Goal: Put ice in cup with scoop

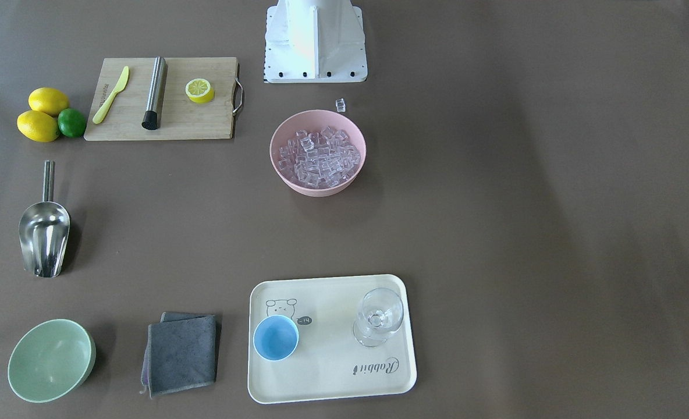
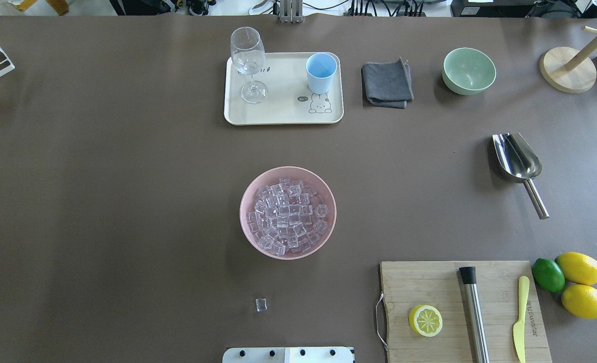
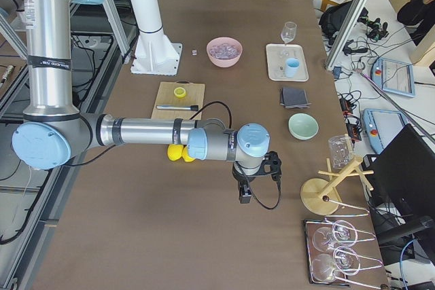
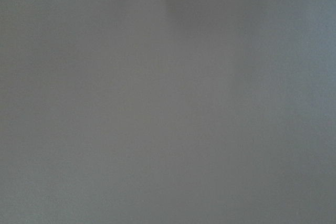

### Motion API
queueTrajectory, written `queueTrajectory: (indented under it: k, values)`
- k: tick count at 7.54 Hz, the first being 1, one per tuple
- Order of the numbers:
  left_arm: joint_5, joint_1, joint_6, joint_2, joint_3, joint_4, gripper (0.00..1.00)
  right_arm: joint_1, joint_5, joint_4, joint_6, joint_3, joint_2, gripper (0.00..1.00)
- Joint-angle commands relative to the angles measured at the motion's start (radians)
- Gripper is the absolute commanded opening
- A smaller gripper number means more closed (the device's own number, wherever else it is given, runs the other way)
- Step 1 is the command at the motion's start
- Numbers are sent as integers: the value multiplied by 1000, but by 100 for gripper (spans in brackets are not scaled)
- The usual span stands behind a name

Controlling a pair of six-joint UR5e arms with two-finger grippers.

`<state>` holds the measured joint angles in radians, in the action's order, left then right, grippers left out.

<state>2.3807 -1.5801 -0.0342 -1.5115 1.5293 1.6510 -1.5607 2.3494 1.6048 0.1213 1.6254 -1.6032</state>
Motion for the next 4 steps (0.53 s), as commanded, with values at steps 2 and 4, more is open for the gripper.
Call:
queueTrajectory:
  k: [2, 4]
  values:
    - [0, 0, -1, -3, -1, 1, 98, 1, 2, 1, -2, 2, 0, 100]
    - [3, 2, 0, -7, -1, 41, 98, 1, 2, 0, -2, -1, -3, 100]
